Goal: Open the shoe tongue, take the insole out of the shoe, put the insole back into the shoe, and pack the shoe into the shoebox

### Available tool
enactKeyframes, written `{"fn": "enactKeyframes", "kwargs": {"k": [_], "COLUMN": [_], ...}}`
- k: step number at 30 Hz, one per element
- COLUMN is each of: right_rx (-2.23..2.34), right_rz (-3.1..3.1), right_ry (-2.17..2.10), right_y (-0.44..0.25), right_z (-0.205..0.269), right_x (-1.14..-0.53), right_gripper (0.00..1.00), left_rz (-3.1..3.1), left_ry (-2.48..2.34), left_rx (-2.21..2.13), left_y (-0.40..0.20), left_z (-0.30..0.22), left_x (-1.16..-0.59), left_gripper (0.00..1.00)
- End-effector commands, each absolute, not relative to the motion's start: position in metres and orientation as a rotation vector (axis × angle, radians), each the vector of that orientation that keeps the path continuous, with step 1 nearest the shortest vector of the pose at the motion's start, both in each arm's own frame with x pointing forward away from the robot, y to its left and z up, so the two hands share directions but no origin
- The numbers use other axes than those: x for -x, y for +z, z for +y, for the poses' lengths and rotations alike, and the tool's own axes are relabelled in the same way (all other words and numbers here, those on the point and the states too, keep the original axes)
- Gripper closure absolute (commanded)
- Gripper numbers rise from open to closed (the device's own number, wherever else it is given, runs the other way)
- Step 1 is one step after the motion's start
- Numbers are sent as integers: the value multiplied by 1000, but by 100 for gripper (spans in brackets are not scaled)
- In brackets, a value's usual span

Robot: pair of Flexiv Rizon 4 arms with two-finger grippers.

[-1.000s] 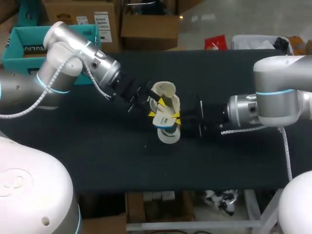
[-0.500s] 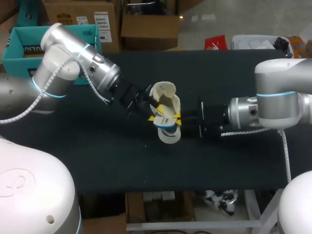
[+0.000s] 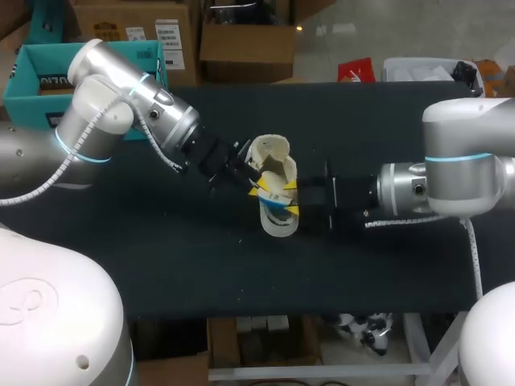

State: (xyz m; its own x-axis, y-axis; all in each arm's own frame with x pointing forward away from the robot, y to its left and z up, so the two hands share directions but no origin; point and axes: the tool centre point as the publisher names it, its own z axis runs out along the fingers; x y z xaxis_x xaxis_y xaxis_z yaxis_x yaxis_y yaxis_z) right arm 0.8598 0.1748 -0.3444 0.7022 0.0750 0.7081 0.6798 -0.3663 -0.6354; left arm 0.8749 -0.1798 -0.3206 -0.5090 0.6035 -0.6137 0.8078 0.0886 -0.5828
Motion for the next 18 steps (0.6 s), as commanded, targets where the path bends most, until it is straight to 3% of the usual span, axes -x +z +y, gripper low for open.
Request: {"fn": "enactKeyframes", "kwargs": {"k": [1,3,18], "right_rx": [1888,1888,1921], "right_rz": [-590,-598,-664], "right_ry": [-738,-738,-771], "right_y": [-334,-334,-338], "right_z": [175,176,175], "right_x": [-848,-848,-865], "right_gripper": [85,100,100], "left_rz": [2144,2141,2106], "left_ry": [-1370,-1371,-1298], "left_rx": [-1410,-1408,-1396], "left_y": [-323,-324,-316], "left_z": [-183,-184,-190], "left_x": [-872,-872,-860], "left_gripper": [100,100,100]}}
